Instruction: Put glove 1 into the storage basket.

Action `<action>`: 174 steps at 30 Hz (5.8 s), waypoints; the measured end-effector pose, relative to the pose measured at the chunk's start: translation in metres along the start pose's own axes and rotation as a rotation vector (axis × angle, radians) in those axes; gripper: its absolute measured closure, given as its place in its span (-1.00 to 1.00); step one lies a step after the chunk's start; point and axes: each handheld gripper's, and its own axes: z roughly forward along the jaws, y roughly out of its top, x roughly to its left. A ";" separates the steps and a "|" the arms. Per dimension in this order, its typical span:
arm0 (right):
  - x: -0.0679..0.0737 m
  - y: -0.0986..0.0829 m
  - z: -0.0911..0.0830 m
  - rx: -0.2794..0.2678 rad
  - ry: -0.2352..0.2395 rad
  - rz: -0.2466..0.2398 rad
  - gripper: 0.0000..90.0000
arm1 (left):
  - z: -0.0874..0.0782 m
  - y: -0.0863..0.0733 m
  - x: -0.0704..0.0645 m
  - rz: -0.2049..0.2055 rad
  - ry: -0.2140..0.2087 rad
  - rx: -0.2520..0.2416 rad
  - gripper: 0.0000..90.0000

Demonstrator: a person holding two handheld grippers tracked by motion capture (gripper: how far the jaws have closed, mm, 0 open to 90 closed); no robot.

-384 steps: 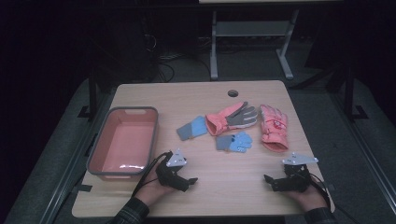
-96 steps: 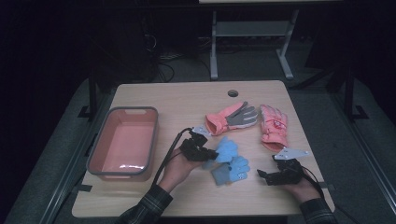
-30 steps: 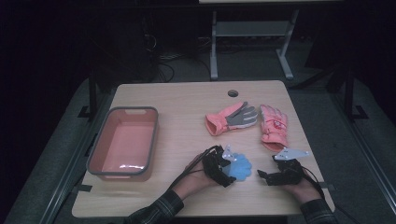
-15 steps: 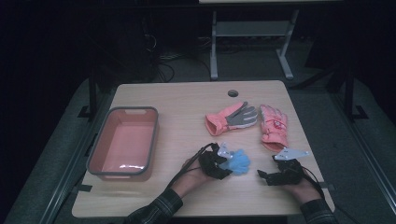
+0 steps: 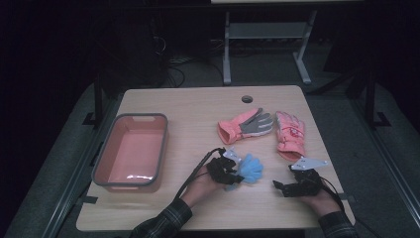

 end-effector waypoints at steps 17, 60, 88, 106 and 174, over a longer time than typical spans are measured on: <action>0.000 0.000 0.000 0.000 -0.001 -0.001 -0.70 | -0.019 0.004 0.005 -0.037 -0.027 -0.023 0.80; 0.000 0.000 0.000 -0.001 0.001 -0.001 -0.70 | -0.012 -0.004 0.000 0.041 -0.069 0.005 0.79; 0.000 0.000 0.000 0.000 -0.001 -0.001 -0.70 | -0.142 -0.012 0.048 -0.172 0.139 -0.179 0.78; 0.000 0.000 0.000 0.000 -0.001 -0.002 -0.70 | -0.213 -0.059 0.084 -0.329 0.306 -0.225 0.78; 0.000 0.000 0.000 0.001 -0.001 -0.004 -0.70 | -0.224 -0.089 0.109 -0.392 0.387 -0.111 -0.69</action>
